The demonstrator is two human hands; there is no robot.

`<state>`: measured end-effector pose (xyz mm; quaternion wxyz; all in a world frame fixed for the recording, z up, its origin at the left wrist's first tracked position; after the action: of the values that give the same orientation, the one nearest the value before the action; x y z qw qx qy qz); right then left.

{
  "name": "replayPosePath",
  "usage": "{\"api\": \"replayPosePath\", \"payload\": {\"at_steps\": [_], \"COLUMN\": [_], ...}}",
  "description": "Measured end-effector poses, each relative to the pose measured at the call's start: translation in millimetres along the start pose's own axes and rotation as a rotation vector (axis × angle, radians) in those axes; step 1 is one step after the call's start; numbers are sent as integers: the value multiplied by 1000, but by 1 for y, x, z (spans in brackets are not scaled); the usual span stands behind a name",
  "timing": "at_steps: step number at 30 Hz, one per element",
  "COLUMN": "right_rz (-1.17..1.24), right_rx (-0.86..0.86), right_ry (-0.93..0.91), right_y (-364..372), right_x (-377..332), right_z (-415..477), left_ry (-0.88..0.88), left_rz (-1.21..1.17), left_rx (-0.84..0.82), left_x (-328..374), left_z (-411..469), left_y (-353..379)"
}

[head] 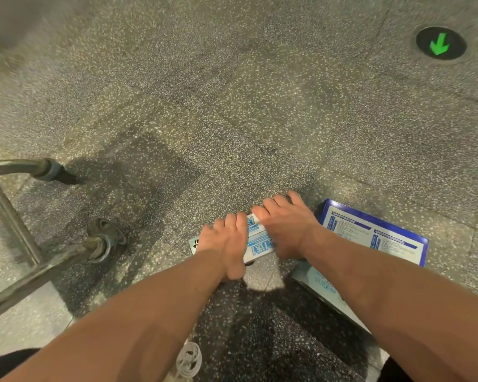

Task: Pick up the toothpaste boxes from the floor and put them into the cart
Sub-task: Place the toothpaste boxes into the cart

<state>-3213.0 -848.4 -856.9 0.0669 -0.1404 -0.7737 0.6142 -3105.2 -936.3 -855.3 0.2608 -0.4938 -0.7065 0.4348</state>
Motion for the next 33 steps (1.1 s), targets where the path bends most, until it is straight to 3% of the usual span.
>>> {"api": "replayPosePath", "payload": {"at_steps": [5, 9, 18, 24, 33], "right_rz": [9, -26, -74, -111, -250], "right_rx": [27, 24, 13, 166, 370], "right_ry": [57, 75, 38, -6, -151], "right_y": [-38, -120, -444, -650, -842], "right_x": [-4, -15, -59, -94, -197], "right_z": [-14, -40, -143, -220, -257], "left_ry": [61, 70, 74, 31, -103], "left_rz": [-3, -19, -36, -25, 12], "left_rx": [103, 129, 192, 286, 528], "left_x": [-8, -15, -28, -44, -107], "left_z": [-17, -64, -258, -402, -564], "left_y": [-28, -102, -381, -563, -692]}}
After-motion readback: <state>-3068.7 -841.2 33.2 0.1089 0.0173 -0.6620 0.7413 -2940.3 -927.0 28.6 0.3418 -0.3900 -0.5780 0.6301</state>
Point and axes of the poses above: each hand's wrist, its own z-axis towards the middle knuckle, its own y-axis out of the palm, x = y × z, the point moved 4 cm from there along z, towards the middle knuckle, and after that the axes turned 13 degrees about x, right-handed, at the moved point
